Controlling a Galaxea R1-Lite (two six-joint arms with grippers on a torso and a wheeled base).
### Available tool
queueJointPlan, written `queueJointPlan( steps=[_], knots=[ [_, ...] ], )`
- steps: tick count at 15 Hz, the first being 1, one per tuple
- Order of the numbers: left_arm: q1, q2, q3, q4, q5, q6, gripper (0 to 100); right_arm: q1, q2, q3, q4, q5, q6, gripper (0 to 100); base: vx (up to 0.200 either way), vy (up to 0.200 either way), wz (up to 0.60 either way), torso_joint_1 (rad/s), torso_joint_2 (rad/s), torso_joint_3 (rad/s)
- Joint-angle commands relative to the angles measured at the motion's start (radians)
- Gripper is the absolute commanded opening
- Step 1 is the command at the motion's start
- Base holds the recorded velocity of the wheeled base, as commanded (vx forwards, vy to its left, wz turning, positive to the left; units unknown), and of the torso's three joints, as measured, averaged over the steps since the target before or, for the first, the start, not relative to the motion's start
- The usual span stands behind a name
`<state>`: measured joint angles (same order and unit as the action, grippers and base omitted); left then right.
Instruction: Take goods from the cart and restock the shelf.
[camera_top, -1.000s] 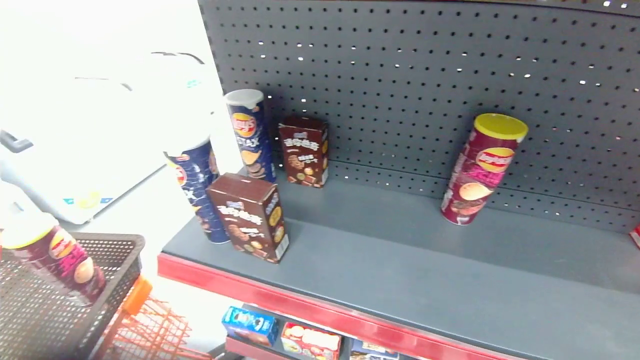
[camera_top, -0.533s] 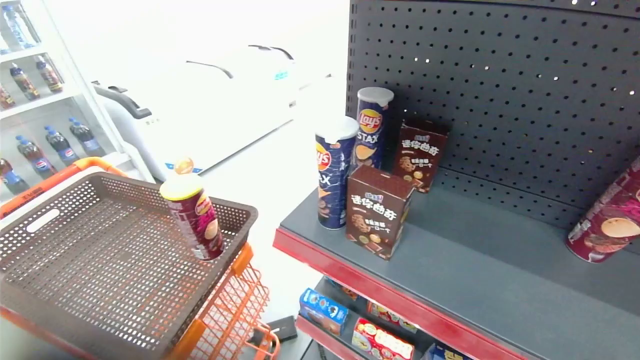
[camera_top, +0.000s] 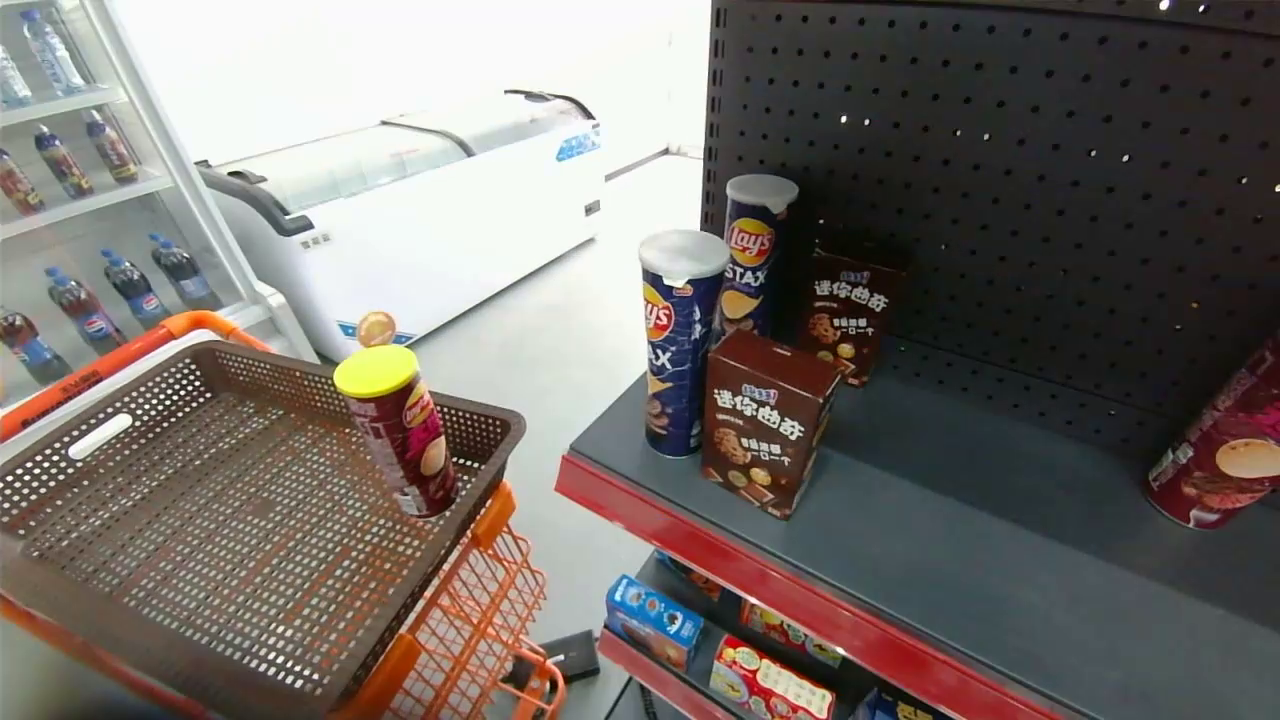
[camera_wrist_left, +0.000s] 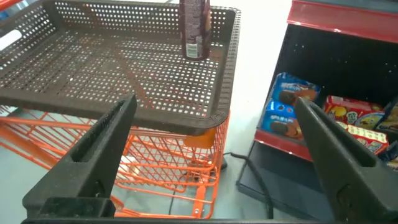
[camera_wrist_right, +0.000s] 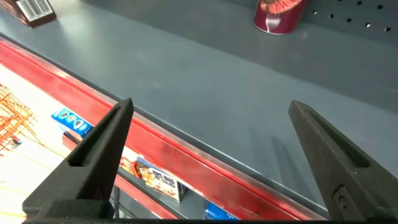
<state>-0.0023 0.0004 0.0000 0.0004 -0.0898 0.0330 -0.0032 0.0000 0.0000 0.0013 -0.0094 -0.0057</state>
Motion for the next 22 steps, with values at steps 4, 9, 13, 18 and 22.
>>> queueJointPlan(
  steps=[4, 9, 13, 18, 22],
  knots=[
    [-0.004, 0.176, -0.218, 0.038, 0.031, 0.042, 100, 0.000, 0.000, 0.000, 0.000, 0.000, 0.000, 100, 0.000, 0.000, 0.00, 0.000, 0.00, 0.000],
    [-0.005, 0.598, -0.357, -0.057, 0.033, 0.079, 100, 0.000, 0.000, 0.000, 0.000, 0.000, 0.000, 100, 0.000, 0.000, 0.00, 0.000, 0.00, 0.000],
    [0.097, 0.891, -0.342, -0.267, 0.024, 0.054, 100, 0.000, 0.000, 0.000, 0.000, 0.000, 0.000, 100, 0.000, 0.000, 0.00, 0.000, 0.00, 0.000],
    [0.078, 1.259, -0.290, -0.599, 0.001, 0.045, 100, 0.000, 0.000, 0.000, 0.000, 0.000, 0.000, 100, 0.000, 0.000, 0.00, 0.000, 0.00, 0.000],
    [0.074, 1.570, -0.325, -0.928, -0.021, 0.044, 100, 0.000, 0.000, 0.000, 0.000, 0.000, 0.000, 100, 0.000, 0.000, 0.00, 0.000, 0.00, 0.000]
  ],
)
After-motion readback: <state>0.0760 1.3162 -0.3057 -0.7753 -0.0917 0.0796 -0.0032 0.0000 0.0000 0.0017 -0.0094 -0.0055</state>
